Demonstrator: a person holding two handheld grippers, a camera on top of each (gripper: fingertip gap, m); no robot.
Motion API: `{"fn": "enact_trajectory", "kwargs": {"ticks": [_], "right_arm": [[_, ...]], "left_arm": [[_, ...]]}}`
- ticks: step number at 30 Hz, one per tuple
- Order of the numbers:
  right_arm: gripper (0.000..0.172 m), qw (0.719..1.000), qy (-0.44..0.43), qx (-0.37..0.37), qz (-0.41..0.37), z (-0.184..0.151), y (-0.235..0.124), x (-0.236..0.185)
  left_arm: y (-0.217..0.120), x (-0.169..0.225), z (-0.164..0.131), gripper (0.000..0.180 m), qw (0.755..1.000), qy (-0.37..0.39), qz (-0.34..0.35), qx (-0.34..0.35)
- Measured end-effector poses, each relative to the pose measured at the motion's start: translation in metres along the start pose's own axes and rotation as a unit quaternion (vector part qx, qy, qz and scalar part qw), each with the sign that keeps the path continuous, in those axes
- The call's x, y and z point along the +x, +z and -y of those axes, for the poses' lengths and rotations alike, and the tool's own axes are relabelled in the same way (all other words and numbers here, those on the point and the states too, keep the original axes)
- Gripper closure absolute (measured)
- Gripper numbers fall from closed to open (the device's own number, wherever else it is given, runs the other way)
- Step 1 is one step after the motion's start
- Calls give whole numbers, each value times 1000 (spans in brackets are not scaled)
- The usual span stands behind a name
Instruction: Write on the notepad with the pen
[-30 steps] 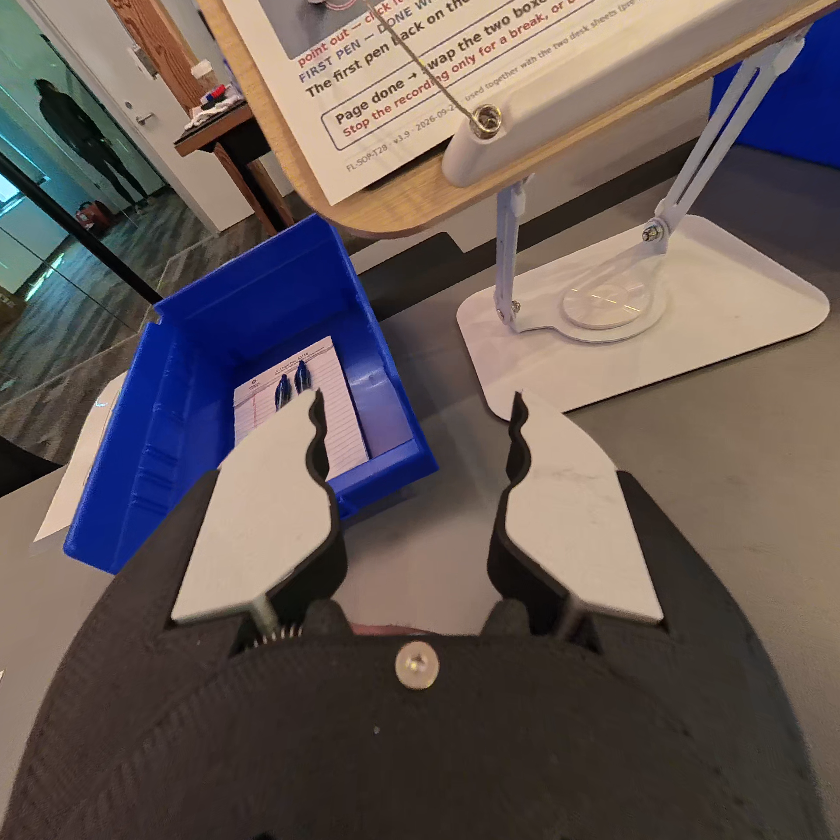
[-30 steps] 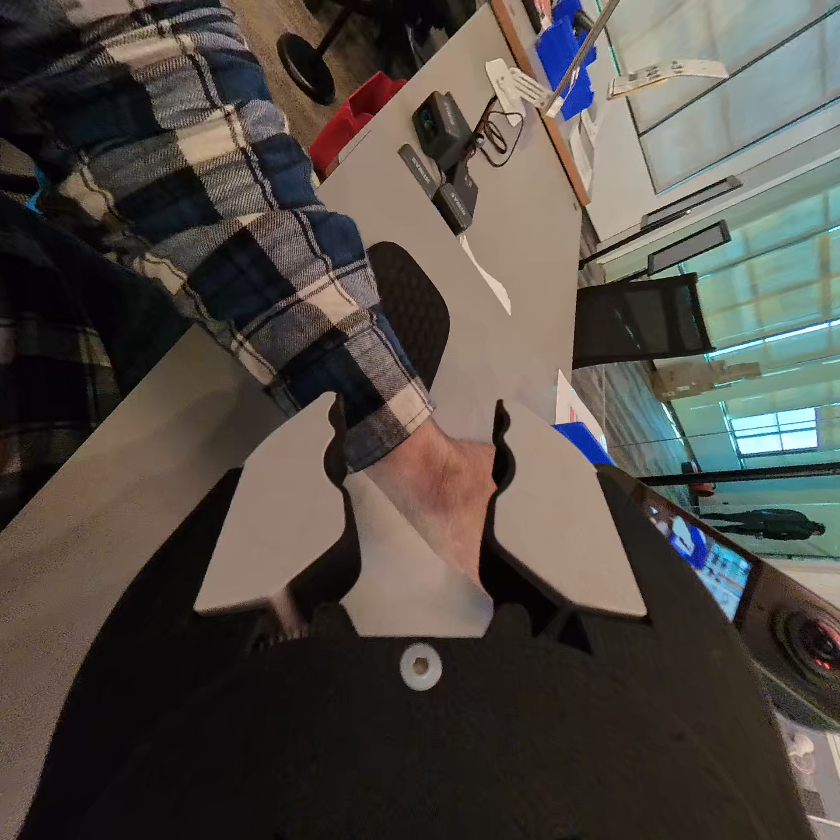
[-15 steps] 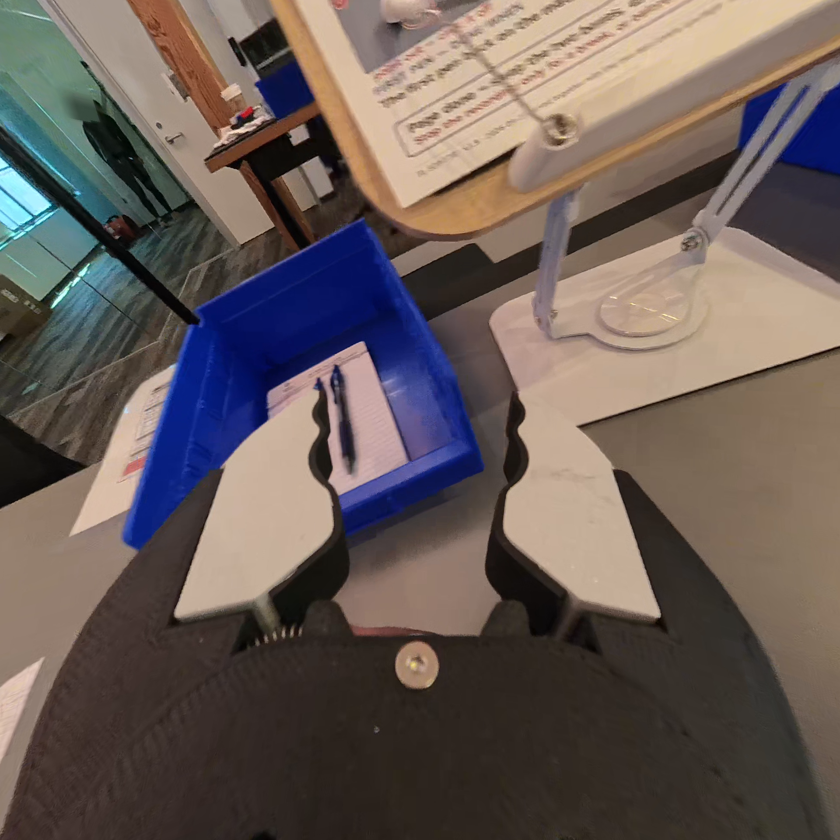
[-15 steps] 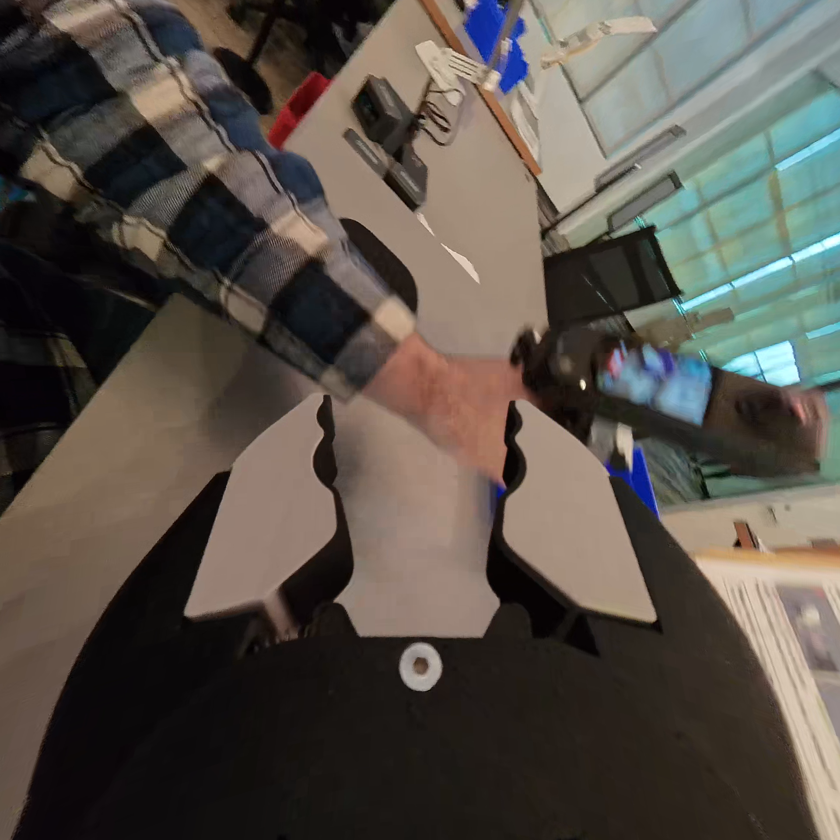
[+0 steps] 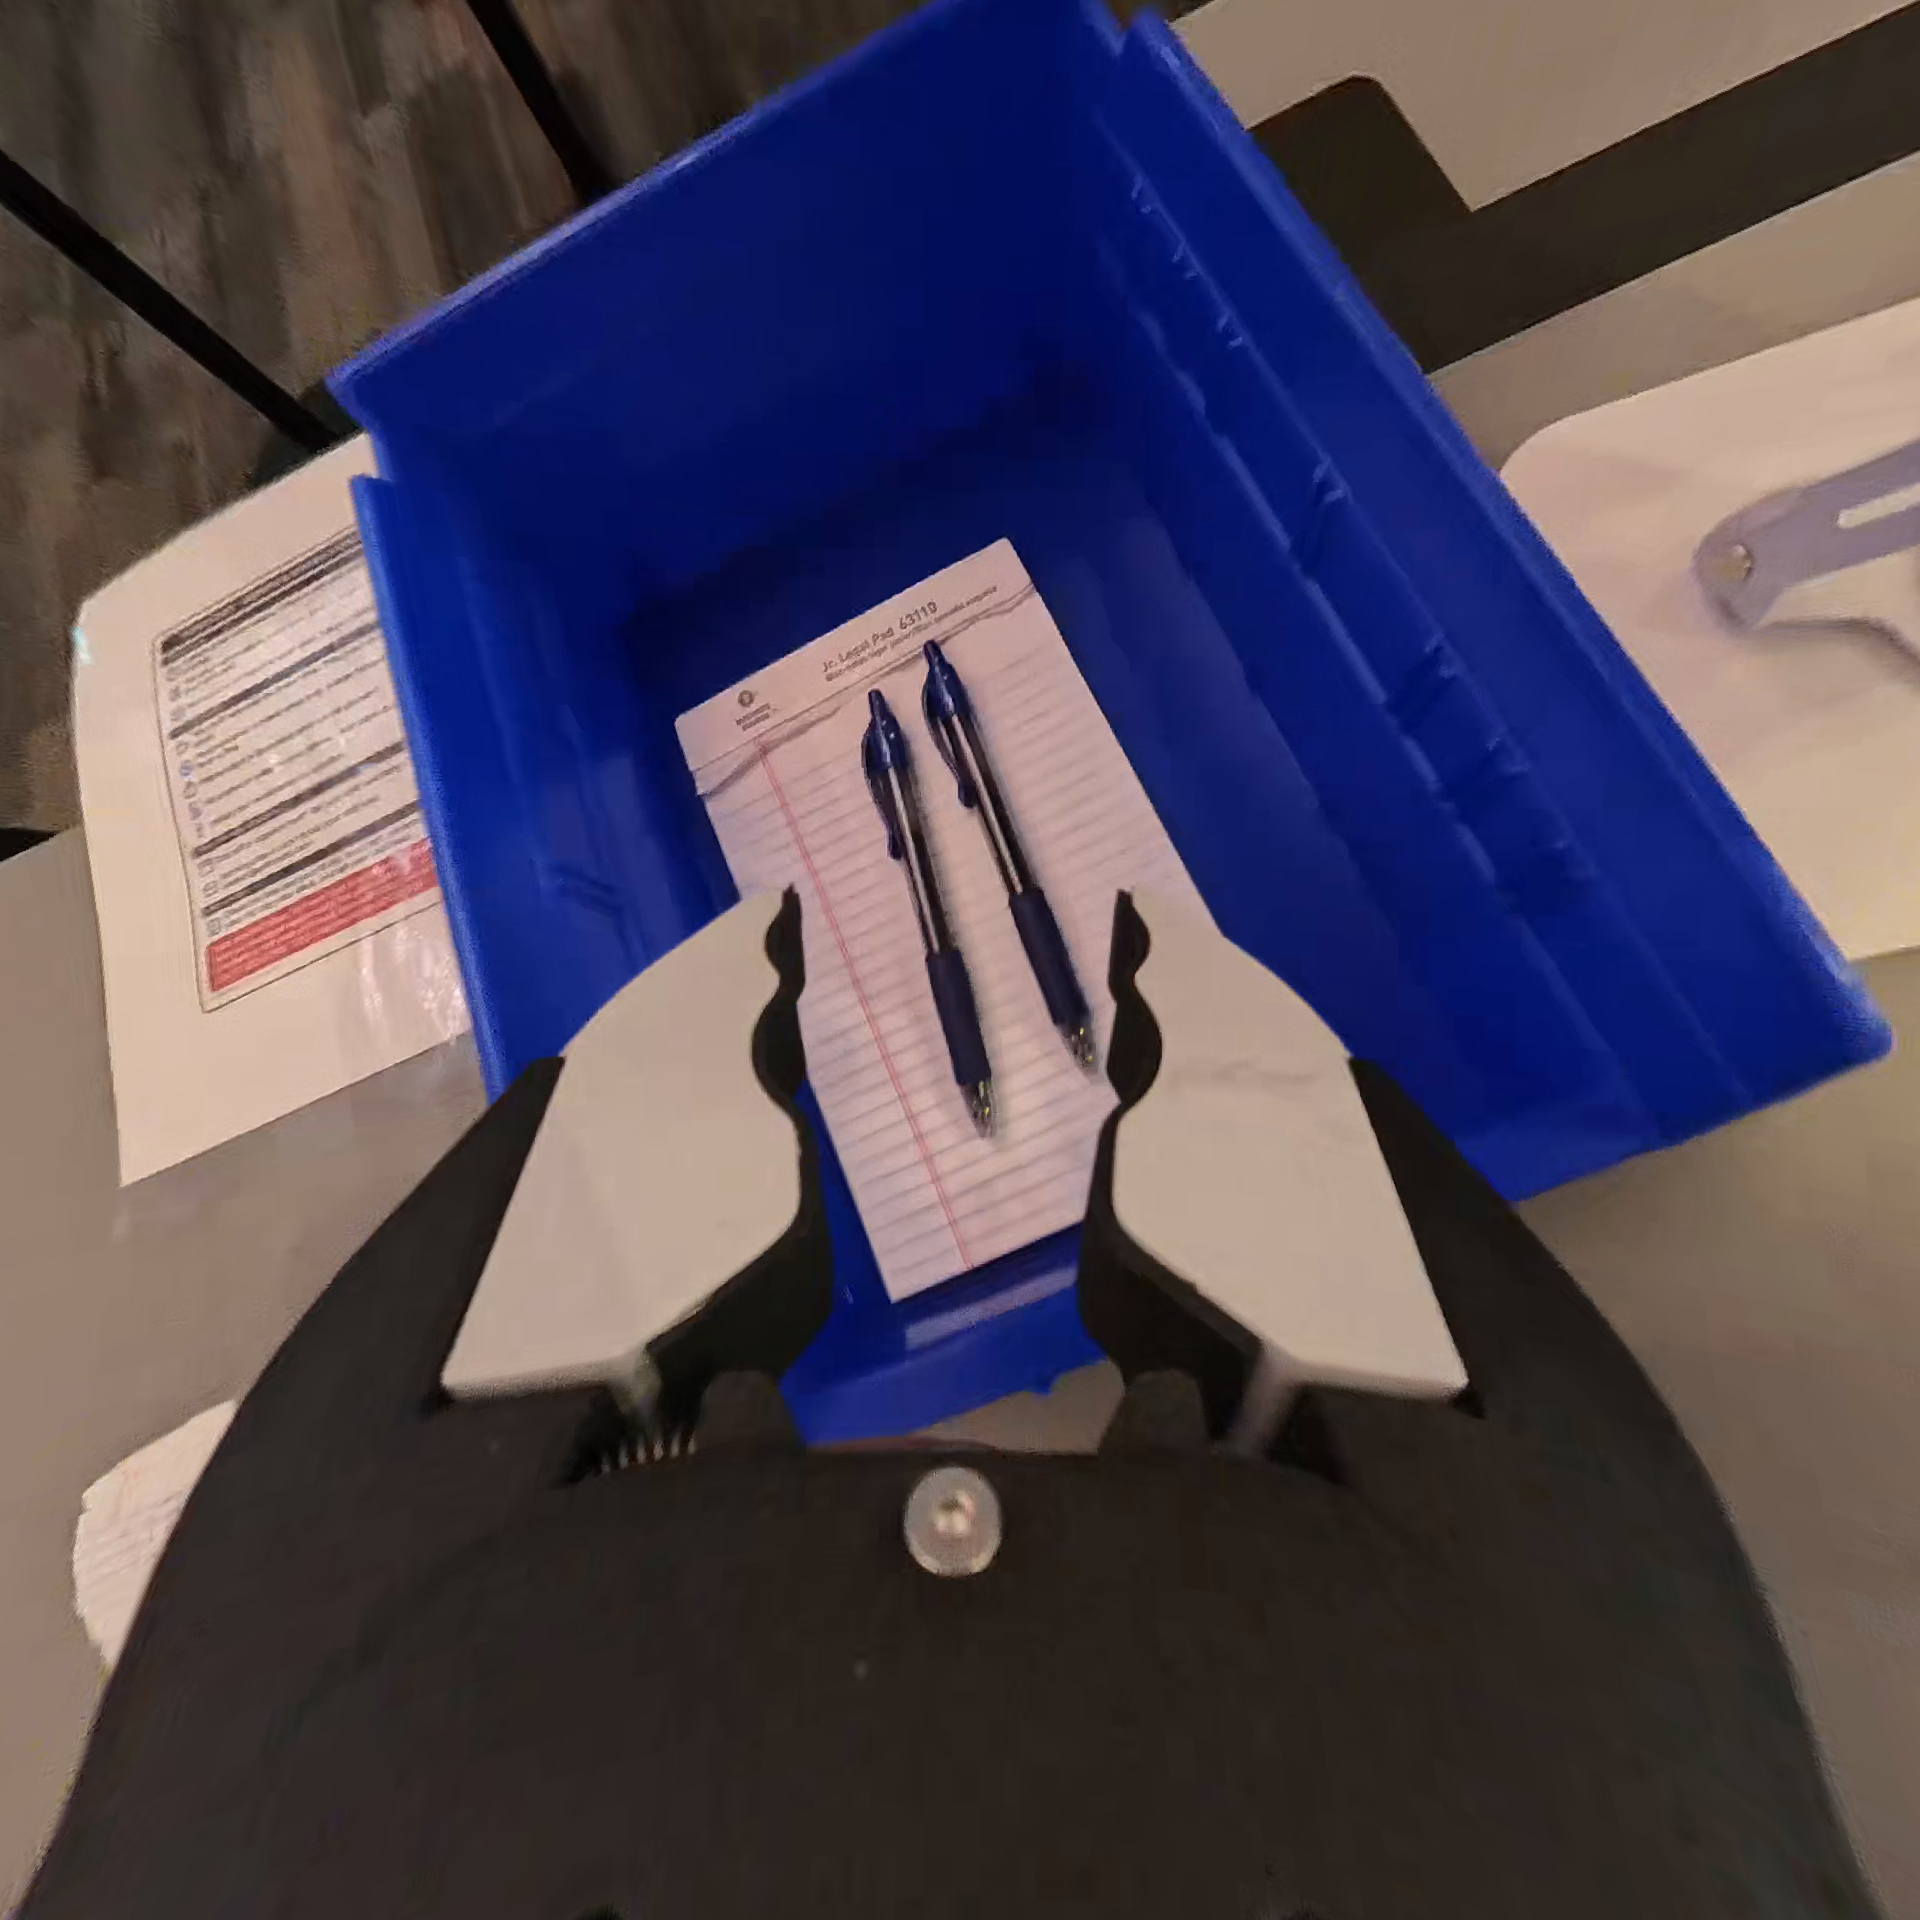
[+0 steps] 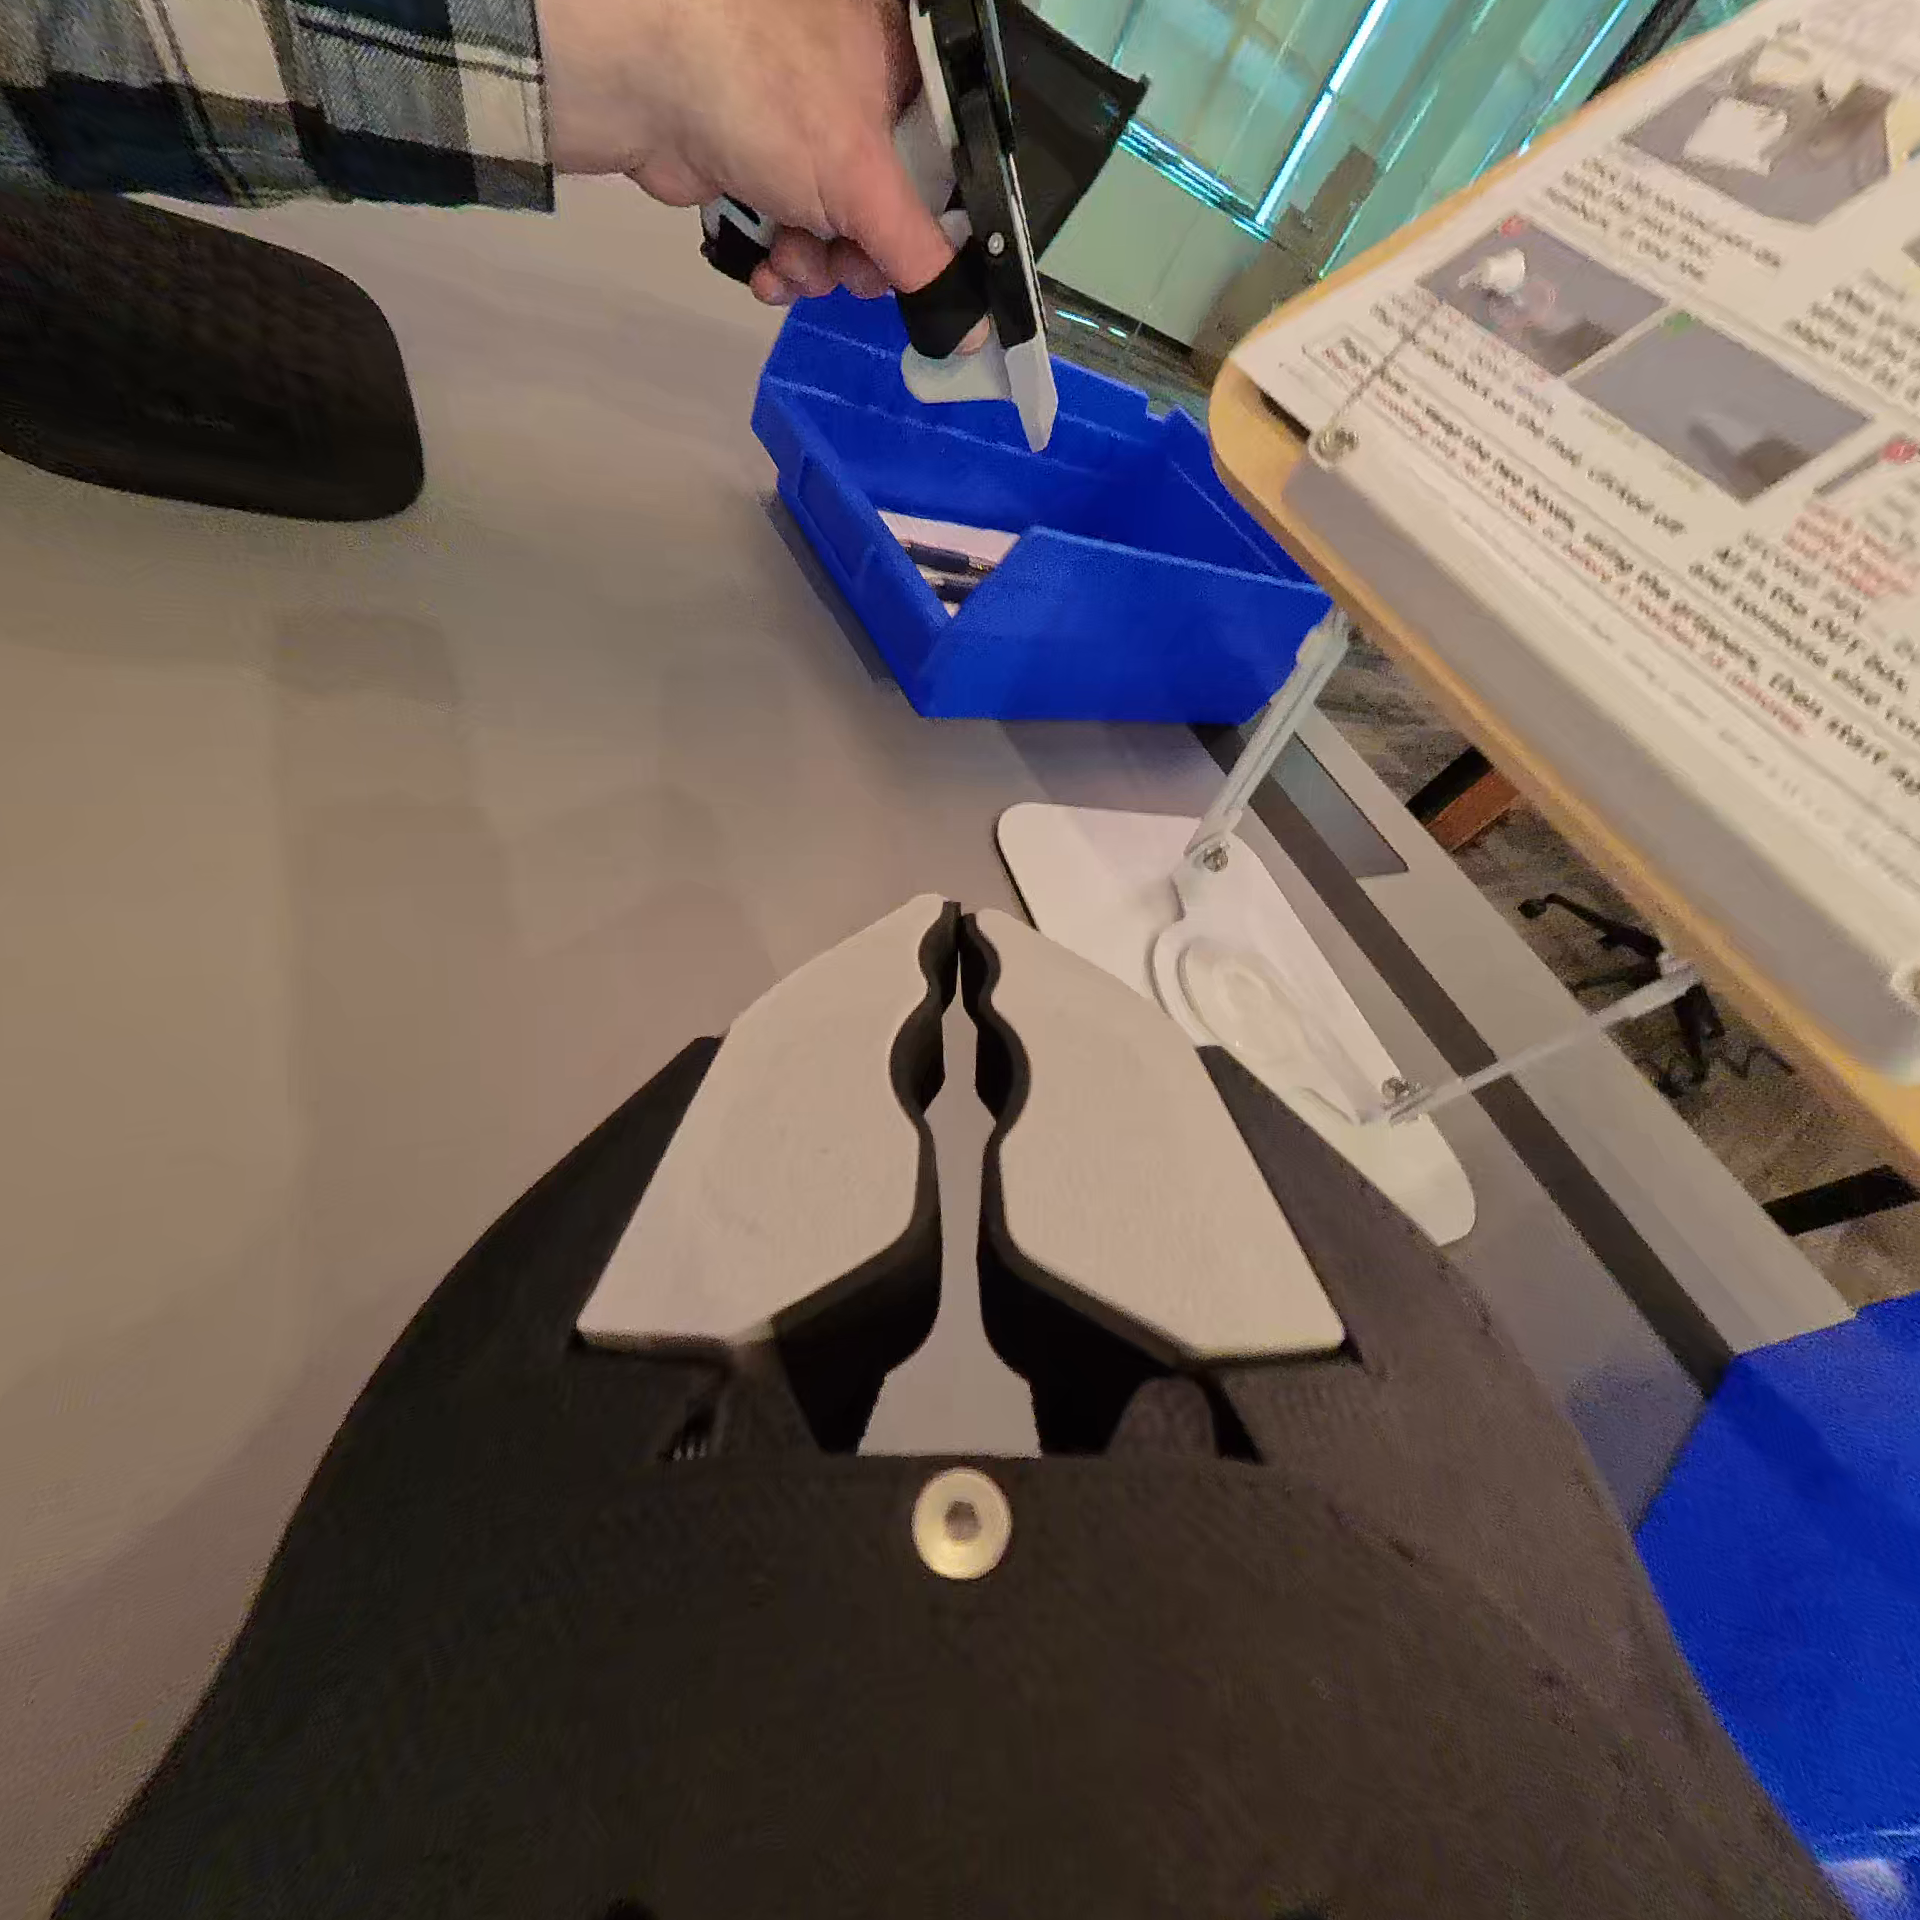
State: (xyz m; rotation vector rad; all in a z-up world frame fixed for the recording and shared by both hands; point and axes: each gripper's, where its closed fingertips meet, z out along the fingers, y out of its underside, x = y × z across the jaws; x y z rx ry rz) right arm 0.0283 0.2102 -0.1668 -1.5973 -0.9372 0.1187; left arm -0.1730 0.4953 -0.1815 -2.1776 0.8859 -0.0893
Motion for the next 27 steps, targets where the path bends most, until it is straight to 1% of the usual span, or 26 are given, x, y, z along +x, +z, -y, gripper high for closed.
{"fn": "enact_trajectory", "kwargs": {"ticks": [1,2,3,5,7,9,10,11,12,13,14,15,16,17,19,20,21,22,23,25,27], "right_arm": [[172,1000,10,0,2,-6,1,1],[172,1000,17,-1,0,-11,1,3],[172,1000,21,-1,-3,-15,2,5],[172,1000,29,-6,-2,-23,4,7],[172,999,34,-4,-3,-27,5,7],[172,999,36,-6,-1,-30,6,6],[172,999,34,-9,-1,-32,6,6],[172,999,36,-9,-1,-34,7,6],[172,999,43,-6,1,-35,7,7],[172,999,51,-5,3,-36,7,7],[172,998,57,-5,4,-38,7,8],[171,998,61,-5,6,-40,7,9],[171,998,66,-5,5,-41,6,10],[171,998,70,-4,2,-42,6,12],[171,997,81,-4,1,-45,5,14],[171,996,85,-5,2,-46,6,15],[171,996,87,-7,4,-48,6,15],[171,996,89,-8,4,-49,7,15],[171,996,93,-6,4,-50,7,16],[171,995,101,-1,4,-50,6,18],[171,994,108,0,0,-50,4,20]], "left_arm": [[10,3,0,123,1000,-4,-13,-18],[21,6,-5,114,998,-12,-28,-52],[32,6,-7,113,997,-17,-34,-70],[51,0,-13,116,993,-20,-23,-111],[66,-8,-17,116,990,-38,-19,-134],[78,-12,-22,107,985,-61,-29,-158],[82,-18,-16,112,987,-62,-21,-146],[84,-27,-7,119,990,-58,-5,-126],[86,-28,0,122,991,-51,-17,-121],[89,-26,5,117,990,-47,-39,-126],[92,-29,9,112,990,-30,-45,-132],[95,-32,11,111,988,3,-48,-145],[97,-30,8,110,982,19,-67,-173],[98,-29,3,109,976,9,-80,-203],[97,-27,-8,108,965,3,-81,-249],[96,-26,-11,107,963,-3,-79,-256],[95,-24,-10,107,966,-15,-75,-246],[93,-22,-12,118,966,-22,-77,-244],[92,-22,-16,121,965,-25,-74,-249],[89,-26,-20,118,967,-20,-48,-248],[86,-27,-20,118,969,-22,-42,-241]]}}
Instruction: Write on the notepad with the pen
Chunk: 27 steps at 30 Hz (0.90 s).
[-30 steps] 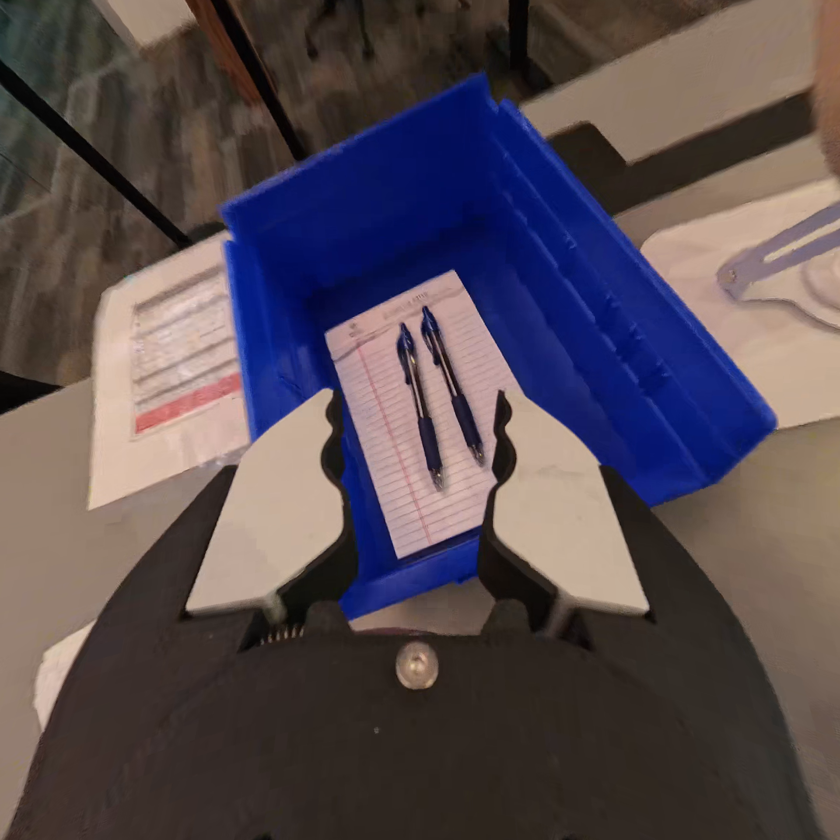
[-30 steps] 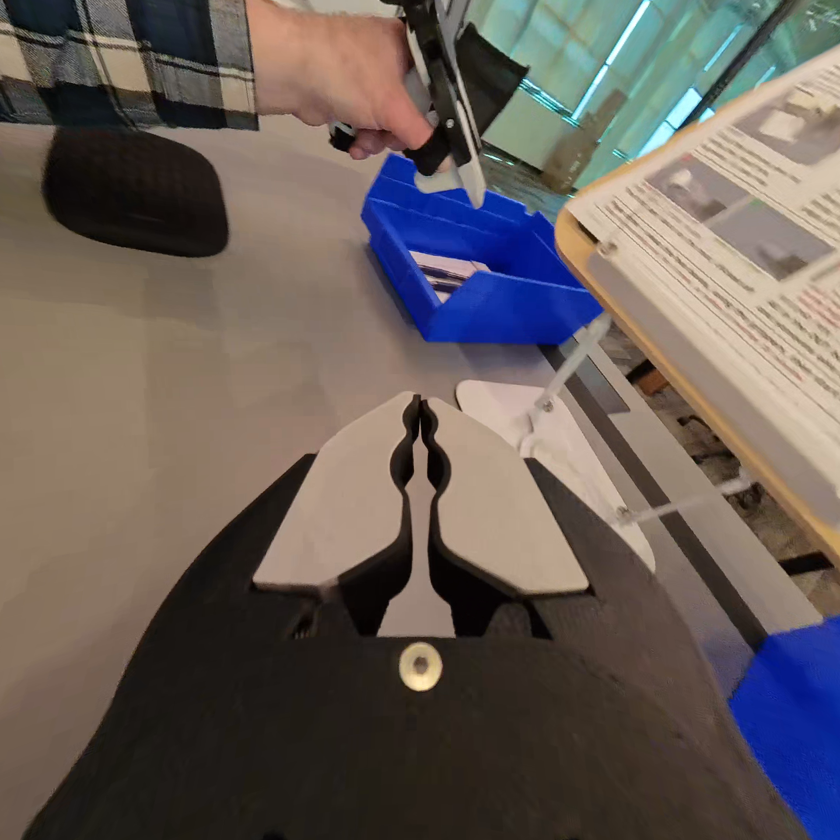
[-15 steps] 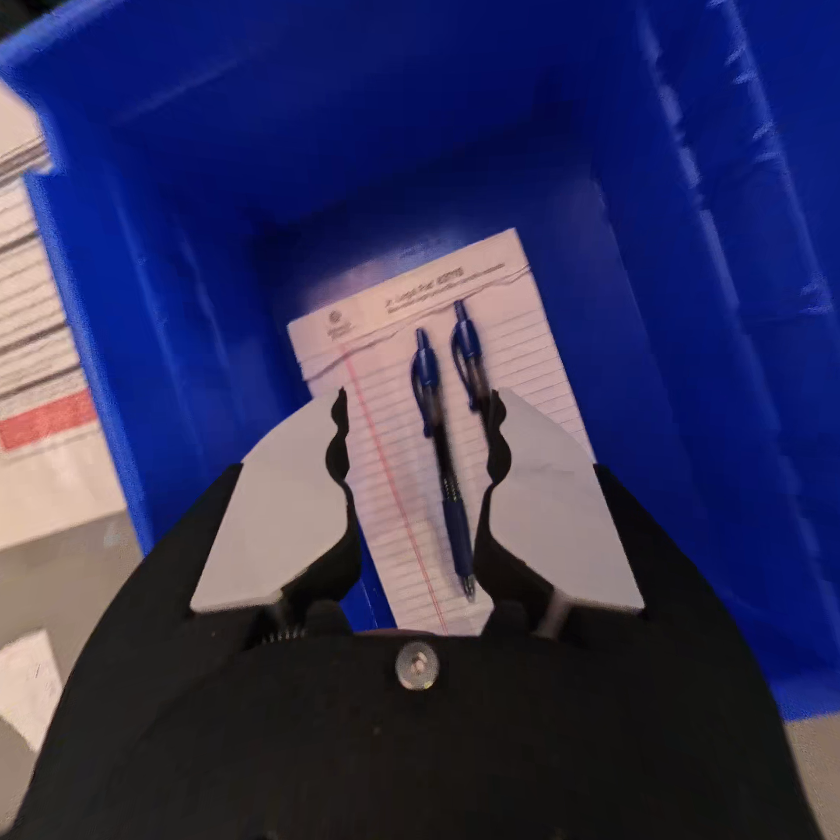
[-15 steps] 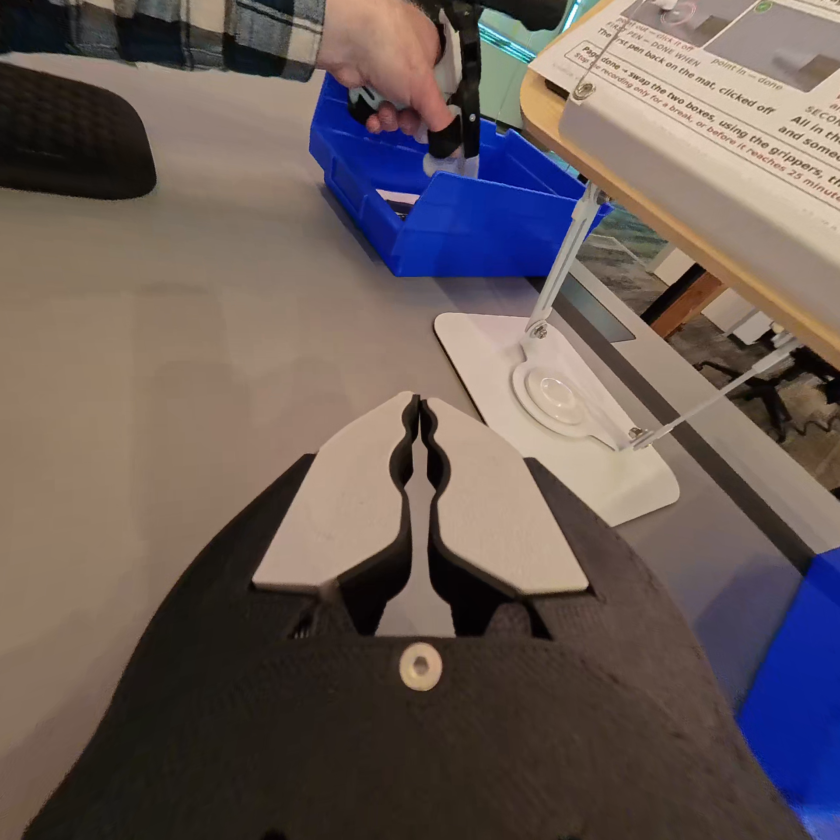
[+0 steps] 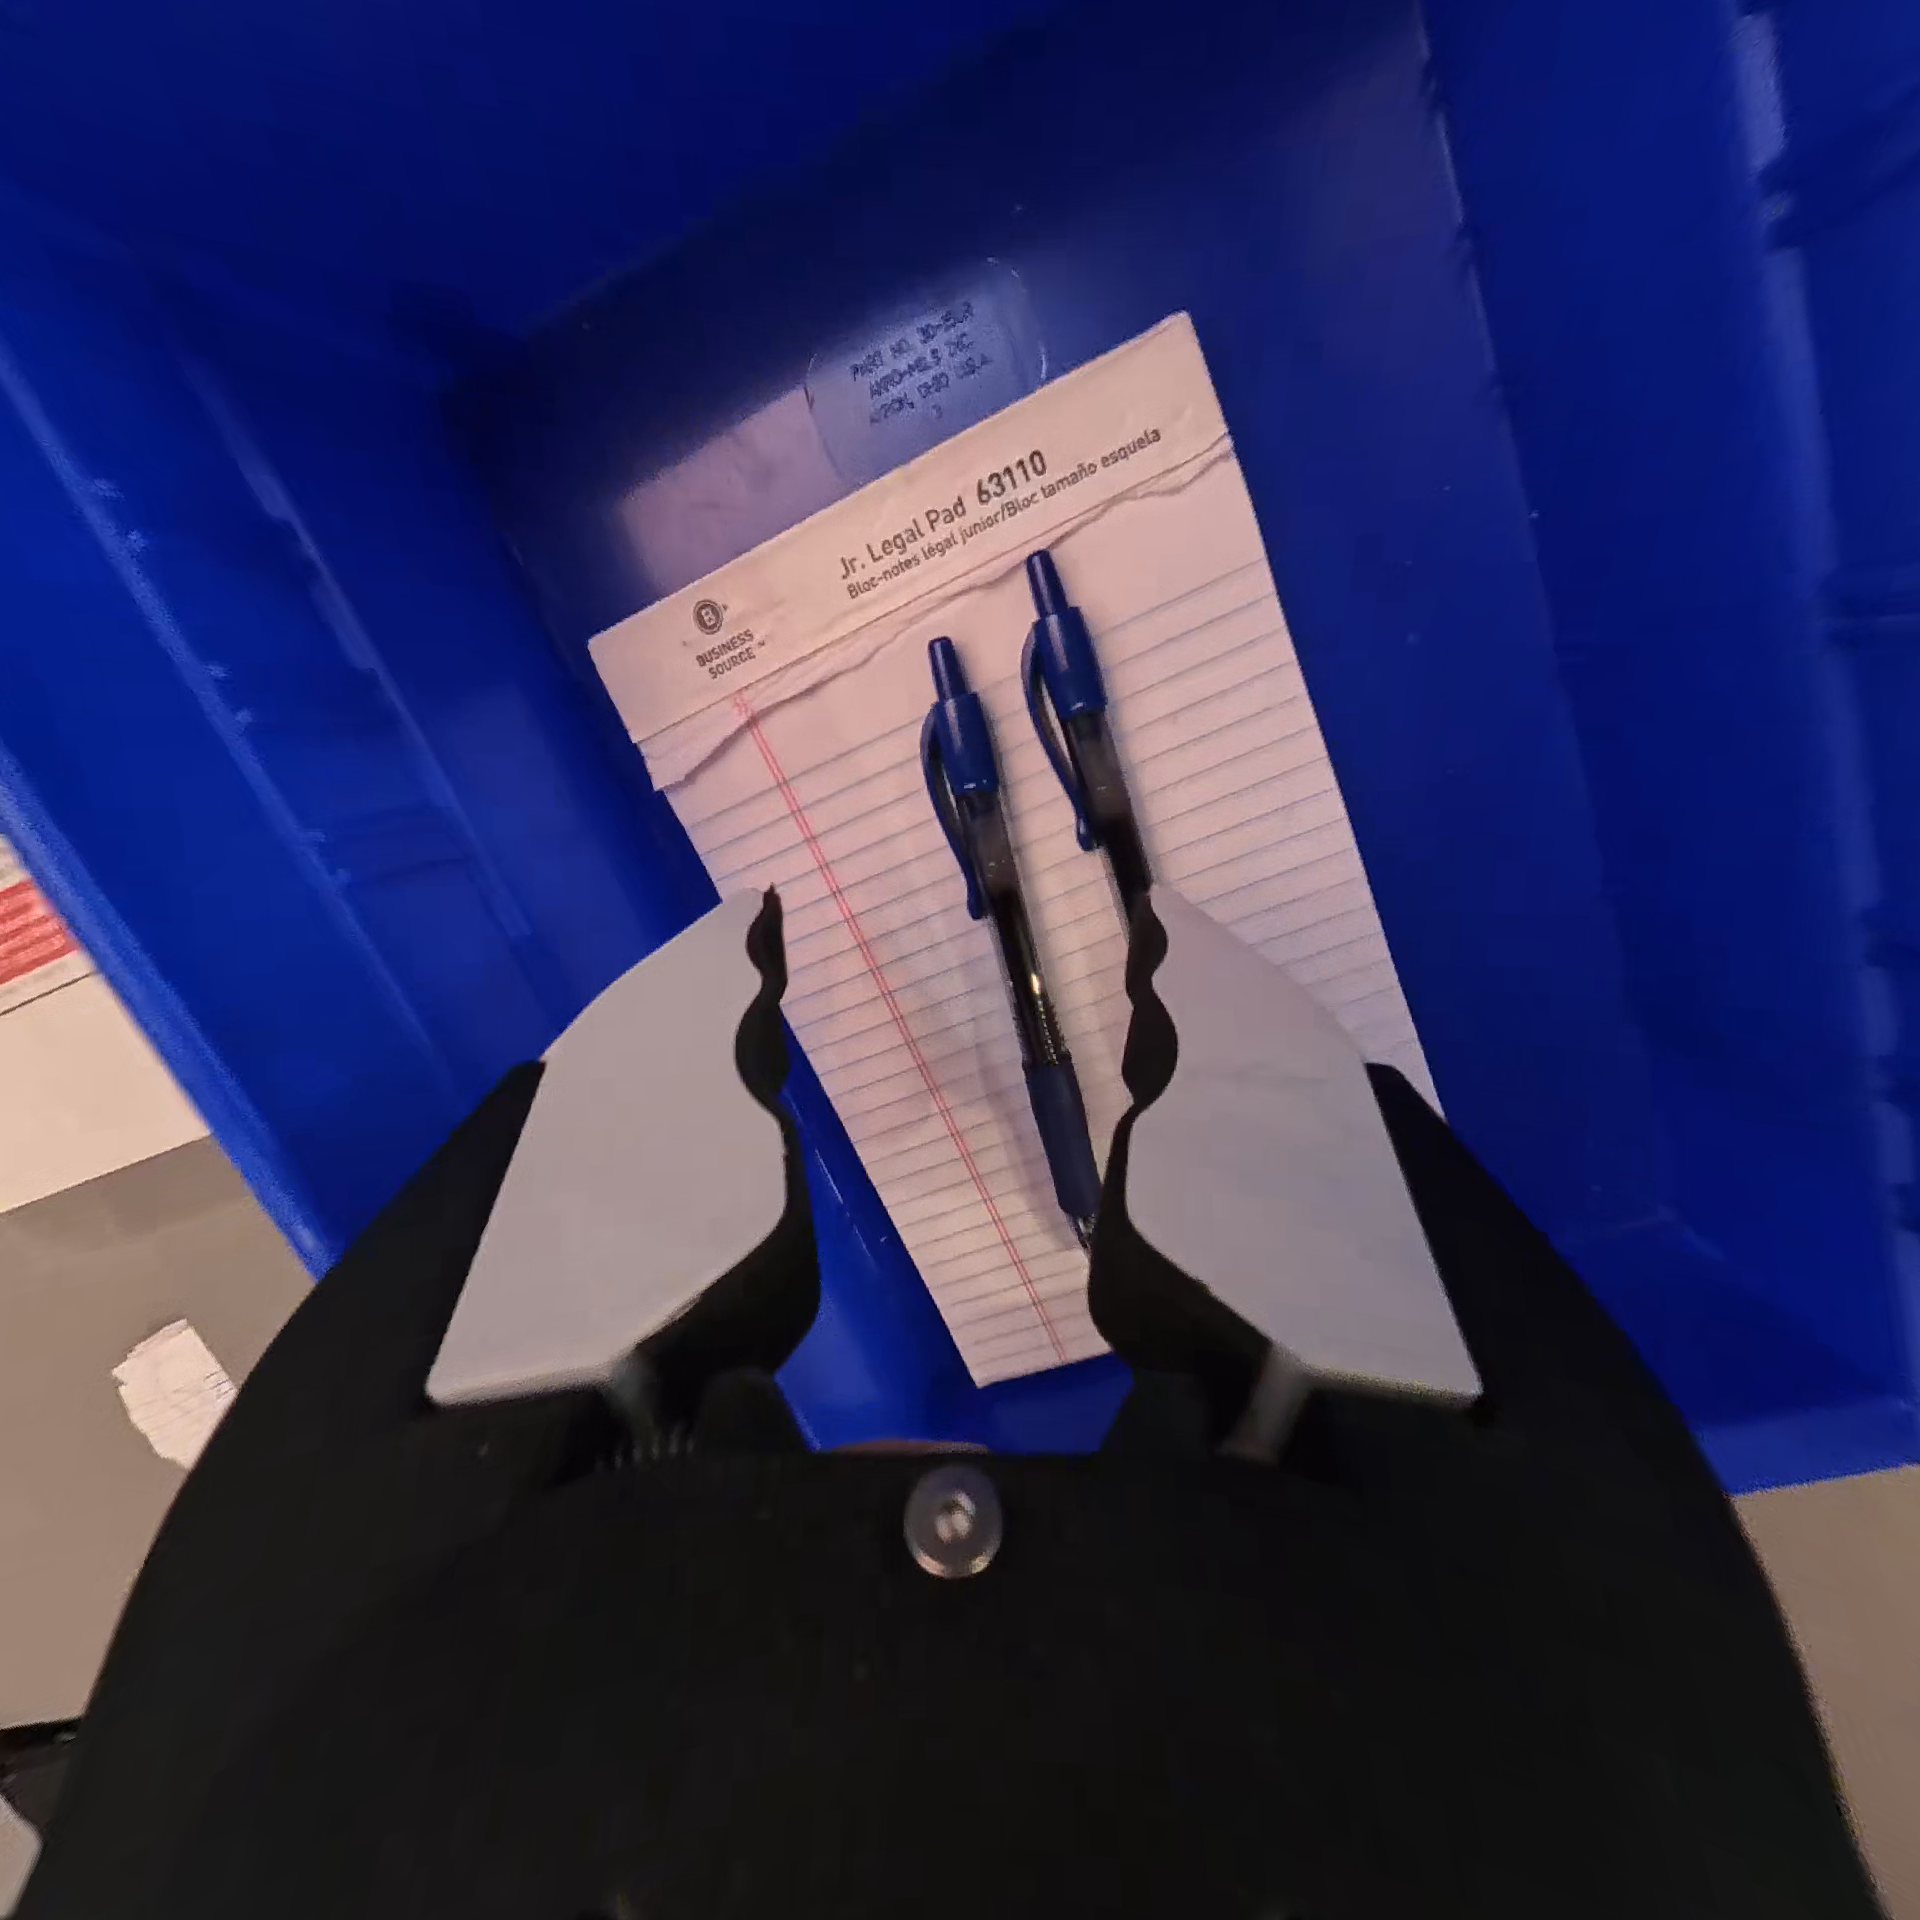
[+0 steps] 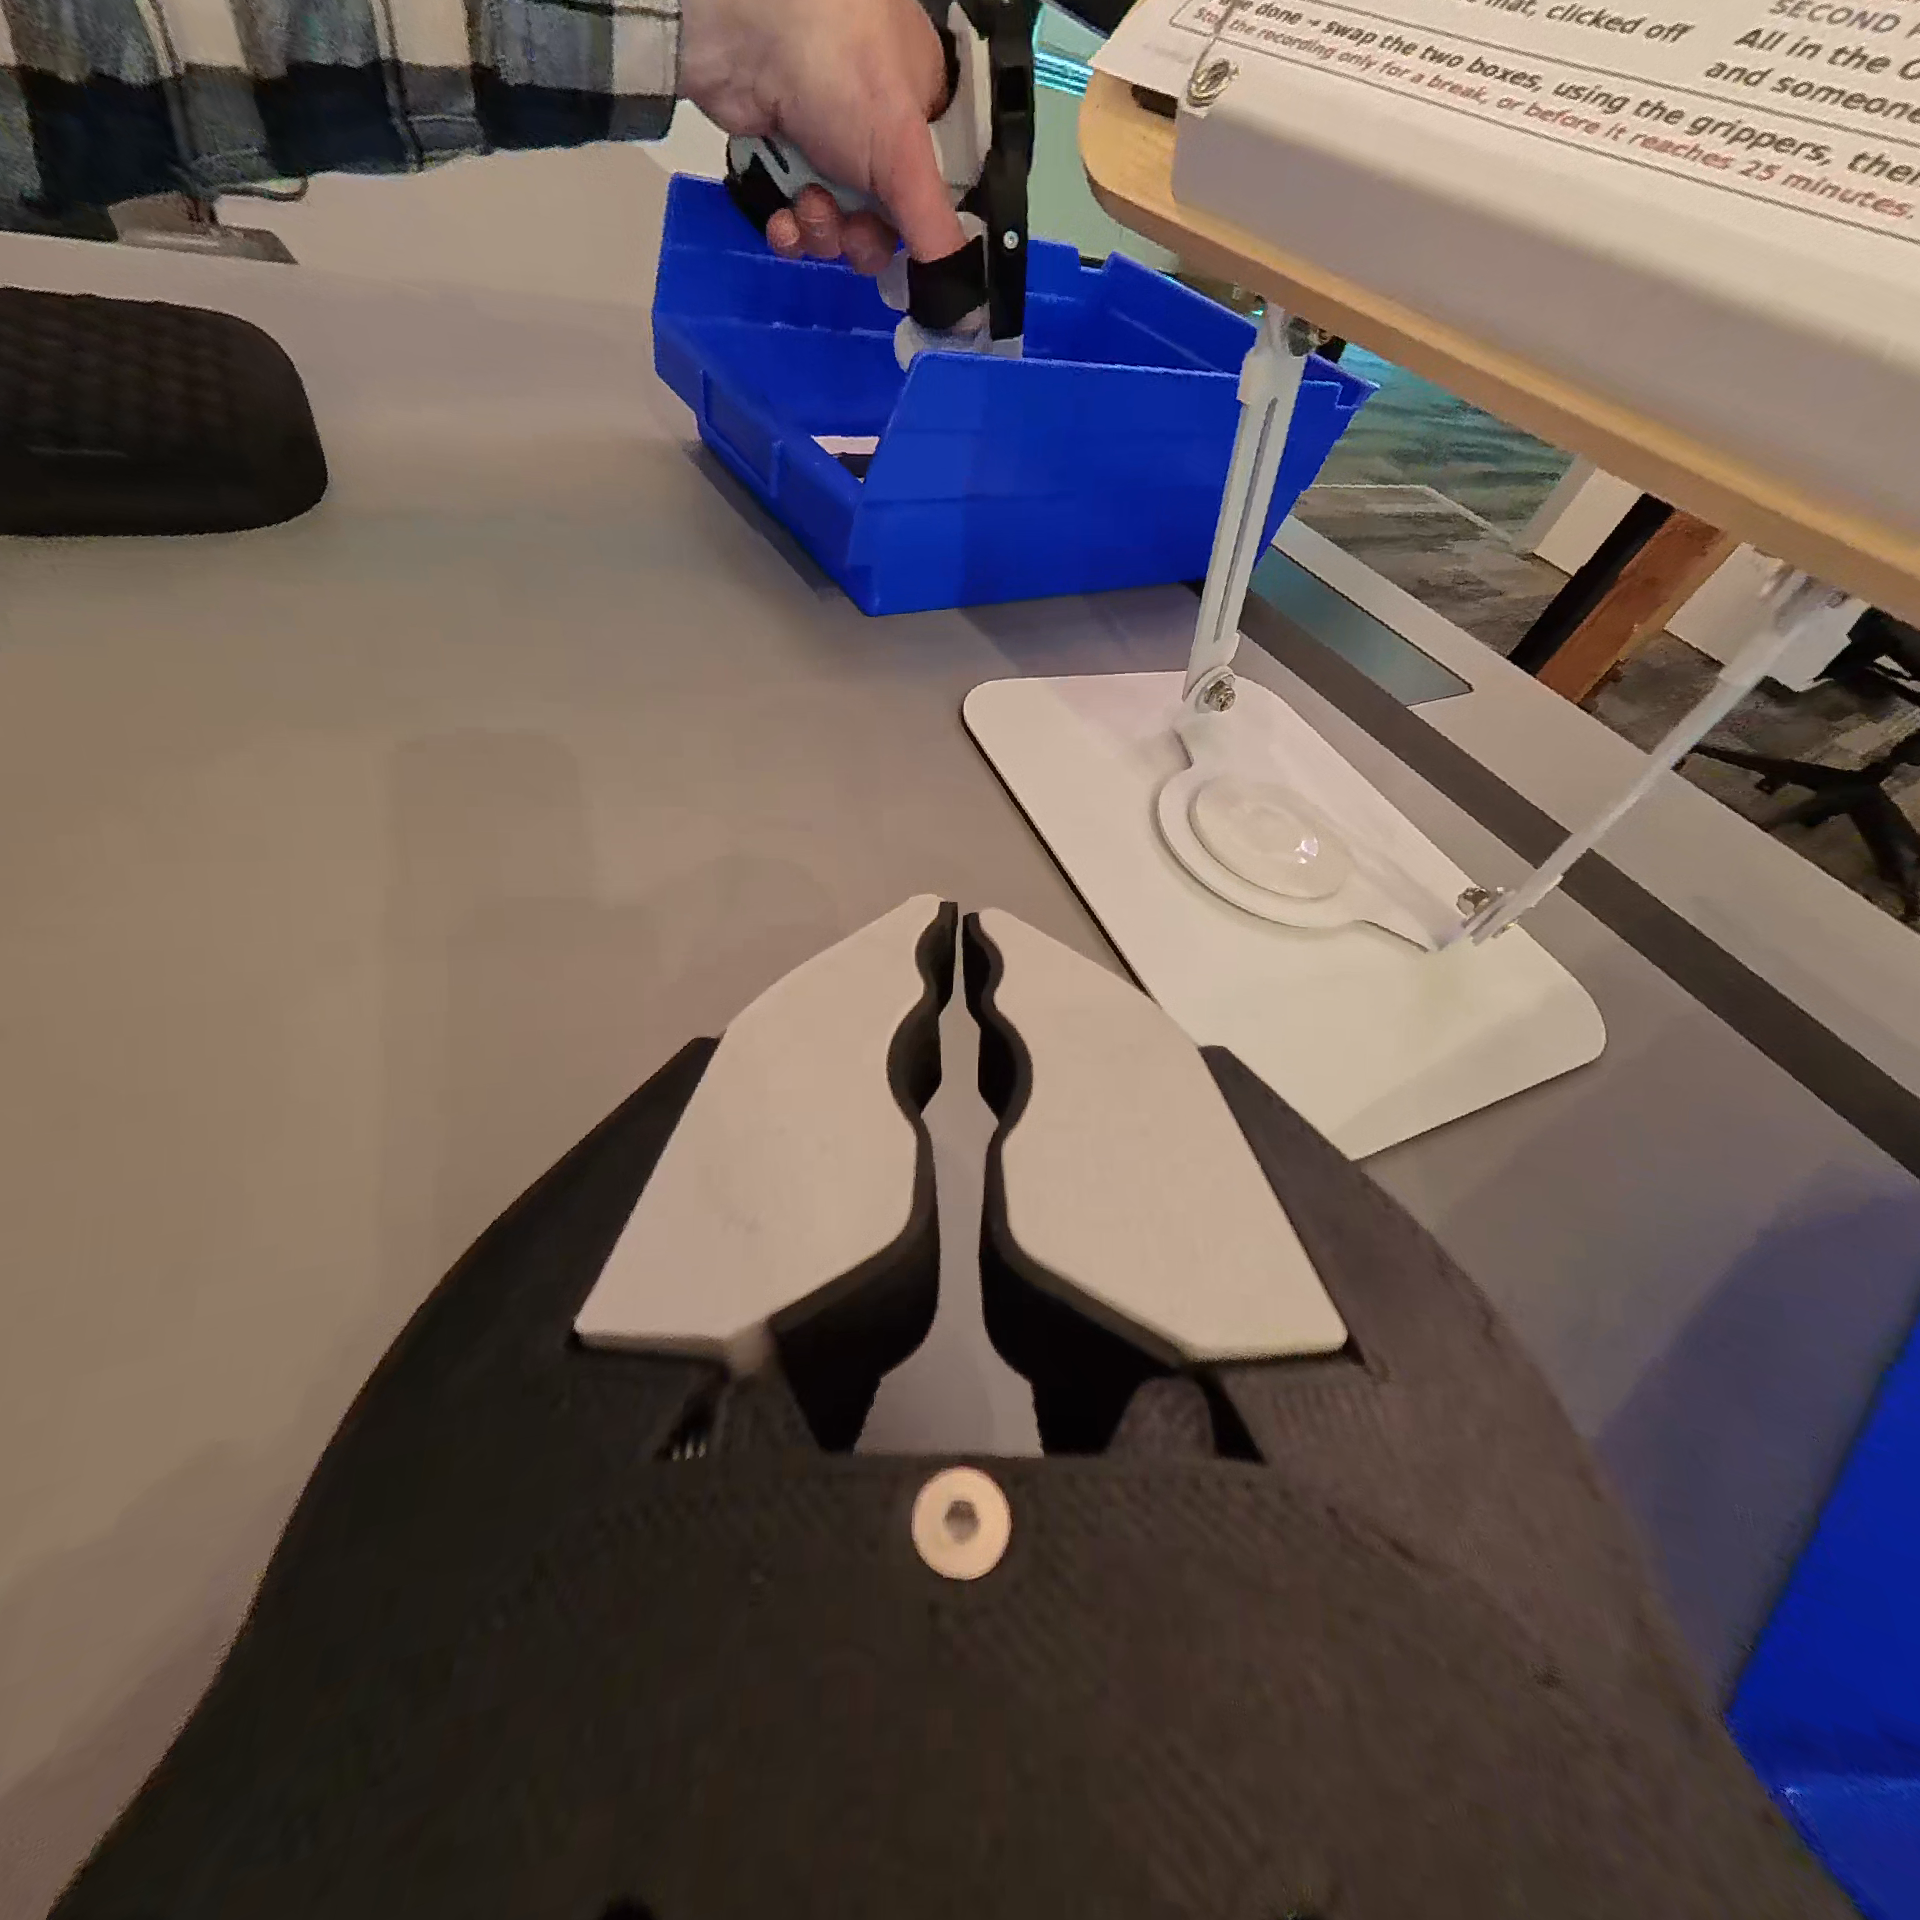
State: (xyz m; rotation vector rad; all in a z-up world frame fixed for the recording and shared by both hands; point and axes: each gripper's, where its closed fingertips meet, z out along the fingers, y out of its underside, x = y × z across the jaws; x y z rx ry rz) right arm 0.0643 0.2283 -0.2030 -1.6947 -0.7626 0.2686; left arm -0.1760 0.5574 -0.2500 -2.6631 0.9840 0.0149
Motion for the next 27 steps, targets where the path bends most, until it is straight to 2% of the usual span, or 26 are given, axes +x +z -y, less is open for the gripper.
{"fn": "enact_trajectory", "kwargs": {"ticks": [2,4,8,12,18,20,23,27], "right_arm": [[170,1000,1,-1,-3,-1,-2,2],[170,1000,-1,-7,-11,-3,-6,6],[171,999,2,-6,-35,-4,-17,21],[171,999,7,-7,-43,-6,-20,26],[172,999,2,-11,-49,-7,-25,31],[171,998,-3,-18,-59,-11,-30,36],[171,997,11,-17,-74,-17,-41,49],[171,995,28,-15,-98,-23,-55,66]], "left_arm": [[0,-5,-3,123,1000,0,17,-5],[5,-3,-6,132,1000,-11,6,-9],[22,-1,-18,133,999,-16,5,-39],[25,7,-16,166,999,-25,-20,-26],[21,0,-17,167,999,-35,-22,-5],[7,0,-12,167,998,-50,-38,26],[-35,5,-7,167,990,-69,-67,101],[-103,50,-19,167,952,-98,-193,218]]}}
